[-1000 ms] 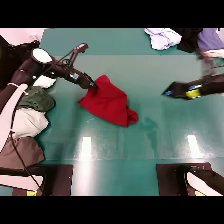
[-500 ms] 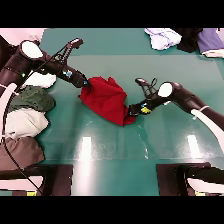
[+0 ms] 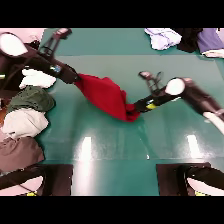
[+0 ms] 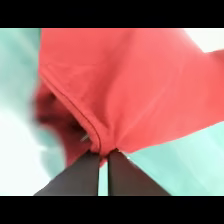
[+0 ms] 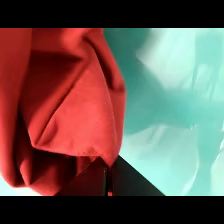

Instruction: Fold the shirts.

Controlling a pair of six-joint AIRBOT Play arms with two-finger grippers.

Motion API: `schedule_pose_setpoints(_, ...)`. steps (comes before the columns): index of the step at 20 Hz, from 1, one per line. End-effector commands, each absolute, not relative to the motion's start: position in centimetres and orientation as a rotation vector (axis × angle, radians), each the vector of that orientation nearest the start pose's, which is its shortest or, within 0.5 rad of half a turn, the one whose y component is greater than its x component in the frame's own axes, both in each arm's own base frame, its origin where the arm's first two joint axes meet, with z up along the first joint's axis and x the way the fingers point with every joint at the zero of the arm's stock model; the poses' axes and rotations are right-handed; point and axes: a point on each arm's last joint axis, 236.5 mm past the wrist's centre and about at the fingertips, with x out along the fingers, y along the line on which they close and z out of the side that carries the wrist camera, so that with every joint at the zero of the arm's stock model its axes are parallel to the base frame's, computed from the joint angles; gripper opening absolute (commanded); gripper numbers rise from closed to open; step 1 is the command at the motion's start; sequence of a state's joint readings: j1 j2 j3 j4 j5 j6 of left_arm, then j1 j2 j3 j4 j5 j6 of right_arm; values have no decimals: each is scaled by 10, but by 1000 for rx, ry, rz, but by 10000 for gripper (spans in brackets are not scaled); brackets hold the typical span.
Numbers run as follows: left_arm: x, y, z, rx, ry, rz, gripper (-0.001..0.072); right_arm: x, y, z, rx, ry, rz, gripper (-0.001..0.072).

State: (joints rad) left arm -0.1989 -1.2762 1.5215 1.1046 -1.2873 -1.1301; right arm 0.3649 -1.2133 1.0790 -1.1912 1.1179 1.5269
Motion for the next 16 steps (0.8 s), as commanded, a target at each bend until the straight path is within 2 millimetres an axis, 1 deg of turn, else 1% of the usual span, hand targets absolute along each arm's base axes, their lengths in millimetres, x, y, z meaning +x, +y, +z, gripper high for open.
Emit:
schedule_pose_setpoints(1,361,-147,230,187,765,-587,25,310,146,113,164,1071,423,12)
schedule_pose_setpoints(3,328,-141,282,161,627,-568,25,294,104,178,250,864,325,12)
schedule_pose_setpoints(5,294,-139,328,114,512,-567,25,268,71,227,303,683,233,12)
schedule_pose_setpoints(7,262,-143,372,71,408,-600,25,241,51,255,333,566,161,11)
schedule_pose_setpoints(9,231,-160,413,31,312,-695,25,220,41,270,371,494,105,12)
schedule_pose_setpoints(10,217,-168,427,13,279,-747,25,215,39,276,392,469,87,12)
schedule_pose_setpoints(11,207,-176,437,-7,258,-792,25,210,38,280,409,452,72,12)
schedule_pose_setpoints(12,205,-179,436,-13,263,-809,25,209,36,283,416,447,56,12)
schedule_pose_setpoints(13,209,-178,427,-8,296,-799,25,211,37,286,435,454,63,12)
schedule_pose_setpoints(14,220,-172,411,-1,347,-763,25,214,39,286,436,479,79,12)
schedule_pose_setpoints(16,254,-158,367,37,469,-668,25,224,41,280,478,571,117,11)
